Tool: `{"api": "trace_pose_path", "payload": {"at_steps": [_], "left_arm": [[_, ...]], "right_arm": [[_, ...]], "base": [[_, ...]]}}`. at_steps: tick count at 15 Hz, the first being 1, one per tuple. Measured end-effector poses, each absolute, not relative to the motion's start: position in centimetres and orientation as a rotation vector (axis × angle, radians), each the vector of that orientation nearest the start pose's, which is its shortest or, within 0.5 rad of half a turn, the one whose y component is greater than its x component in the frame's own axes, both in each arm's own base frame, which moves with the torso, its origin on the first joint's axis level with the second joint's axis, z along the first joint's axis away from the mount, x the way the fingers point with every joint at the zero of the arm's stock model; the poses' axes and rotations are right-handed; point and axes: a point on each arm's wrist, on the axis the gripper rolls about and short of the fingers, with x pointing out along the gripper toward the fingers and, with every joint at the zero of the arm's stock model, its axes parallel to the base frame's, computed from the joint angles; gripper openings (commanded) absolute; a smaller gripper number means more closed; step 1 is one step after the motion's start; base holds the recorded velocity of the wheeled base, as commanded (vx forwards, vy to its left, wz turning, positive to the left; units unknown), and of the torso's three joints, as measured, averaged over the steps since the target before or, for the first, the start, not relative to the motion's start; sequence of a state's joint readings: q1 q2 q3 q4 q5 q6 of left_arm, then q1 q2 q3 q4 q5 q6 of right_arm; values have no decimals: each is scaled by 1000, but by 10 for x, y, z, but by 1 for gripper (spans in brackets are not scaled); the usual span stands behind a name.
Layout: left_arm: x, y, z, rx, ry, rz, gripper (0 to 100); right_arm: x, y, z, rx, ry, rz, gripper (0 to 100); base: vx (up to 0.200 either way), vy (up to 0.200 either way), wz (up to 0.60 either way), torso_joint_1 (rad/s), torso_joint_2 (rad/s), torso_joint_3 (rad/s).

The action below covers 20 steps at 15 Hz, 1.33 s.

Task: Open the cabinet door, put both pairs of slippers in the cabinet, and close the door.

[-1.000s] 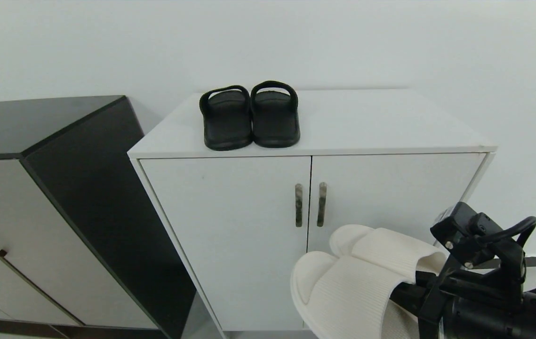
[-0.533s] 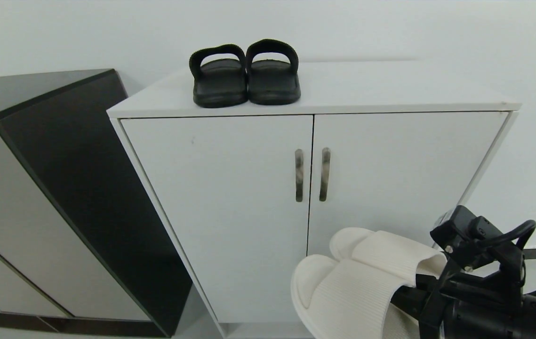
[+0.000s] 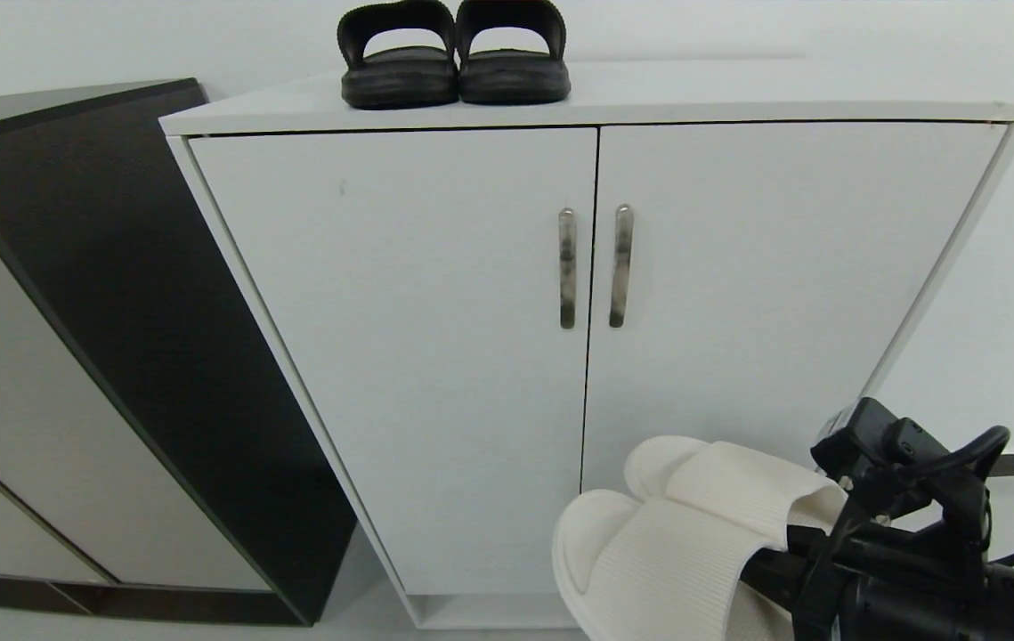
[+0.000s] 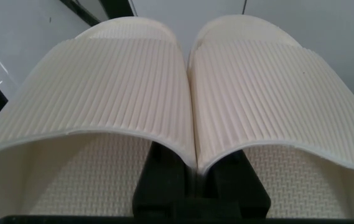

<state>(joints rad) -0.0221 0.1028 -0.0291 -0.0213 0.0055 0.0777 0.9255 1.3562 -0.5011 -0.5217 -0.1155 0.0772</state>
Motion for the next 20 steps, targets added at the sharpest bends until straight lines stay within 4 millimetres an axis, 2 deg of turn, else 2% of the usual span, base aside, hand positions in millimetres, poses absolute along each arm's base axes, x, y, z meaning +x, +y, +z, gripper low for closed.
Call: {"api": "trace_pose_path", "payload": {"at_steps": [2, 4, 8, 11, 15, 20], "left_arm": [[-11, 0, 121, 19, 18, -73, 100], [4, -2, 150, -6, 35, -173, 100], [68, -19, 189, 18, 71, -419, 100], [102, -51, 206, 44, 16, -666, 100], [117, -97, 226, 57, 23, -868, 100], [140, -144, 253, 47, 19, -991, 100]], "right_arm": [[125, 161, 176, -114, 328, 790, 0], [124, 161, 175, -123, 328, 791, 0], [123, 159, 174, -152, 314, 793, 0], [123, 159, 176, -148, 304, 797, 0], [121, 156, 181, -129, 275, 797, 0], [119, 153, 179, -134, 283, 816, 0]], "base": [[0, 0, 0, 0, 0, 0], [0, 0, 0, 0, 0, 0], [0, 0, 0, 0, 0, 0], [0, 0, 0, 0, 0, 0], [0, 0, 0, 0, 0, 0], [0, 0, 0, 0, 0, 0]]}}
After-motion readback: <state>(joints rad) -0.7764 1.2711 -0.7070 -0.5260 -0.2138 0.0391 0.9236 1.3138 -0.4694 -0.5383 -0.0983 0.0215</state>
